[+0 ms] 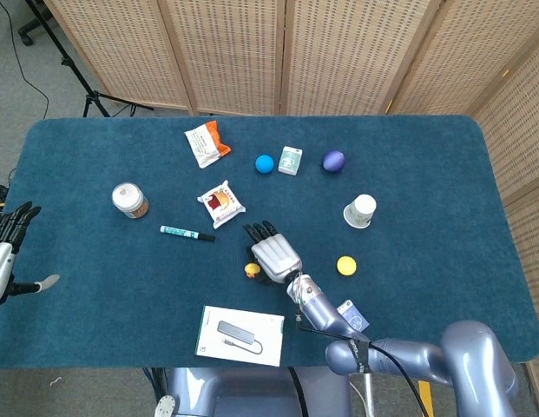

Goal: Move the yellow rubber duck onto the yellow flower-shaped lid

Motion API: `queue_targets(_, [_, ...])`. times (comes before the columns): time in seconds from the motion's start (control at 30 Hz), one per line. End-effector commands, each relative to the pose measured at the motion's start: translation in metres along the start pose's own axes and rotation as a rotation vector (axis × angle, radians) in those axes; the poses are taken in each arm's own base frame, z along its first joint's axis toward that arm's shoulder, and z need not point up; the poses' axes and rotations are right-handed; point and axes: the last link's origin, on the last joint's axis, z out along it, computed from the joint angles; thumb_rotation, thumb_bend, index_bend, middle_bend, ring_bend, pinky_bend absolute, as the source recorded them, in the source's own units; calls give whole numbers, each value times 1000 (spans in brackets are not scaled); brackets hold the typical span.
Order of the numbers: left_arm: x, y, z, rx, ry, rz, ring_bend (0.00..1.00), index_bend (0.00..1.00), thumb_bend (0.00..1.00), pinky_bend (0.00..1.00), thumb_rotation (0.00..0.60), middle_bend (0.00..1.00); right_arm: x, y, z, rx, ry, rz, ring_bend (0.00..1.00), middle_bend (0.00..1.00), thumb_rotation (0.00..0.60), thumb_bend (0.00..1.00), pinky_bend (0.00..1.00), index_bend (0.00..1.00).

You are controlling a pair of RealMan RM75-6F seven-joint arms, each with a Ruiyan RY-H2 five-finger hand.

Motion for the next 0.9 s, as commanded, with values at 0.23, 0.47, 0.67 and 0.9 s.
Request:
queue_targets(0.23, [-2,1,0,-2,-5,7,0,0,21,0,600,0,37,41,-30,-57,83,-47,0,0,600,363,0,545])
queue_targets(0.47, [-6,7,-1,-19,-15,20,0,0,21,0,600,0,36,86,-71,-121,67,-95,0,0,600,363,0,545])
queue_targets(0.67, [-10,13,-2,-34,-23,33,0,0,21,0,600,0,28,116,-97,-164,47,-122,0,0,600,363,0,545])
queue_targets(0.9, [-13,16,-4,-43,-32,37,0,0,21,0,600,0,23,132,-111,-177,50,-159,0,0,600,367,0,545])
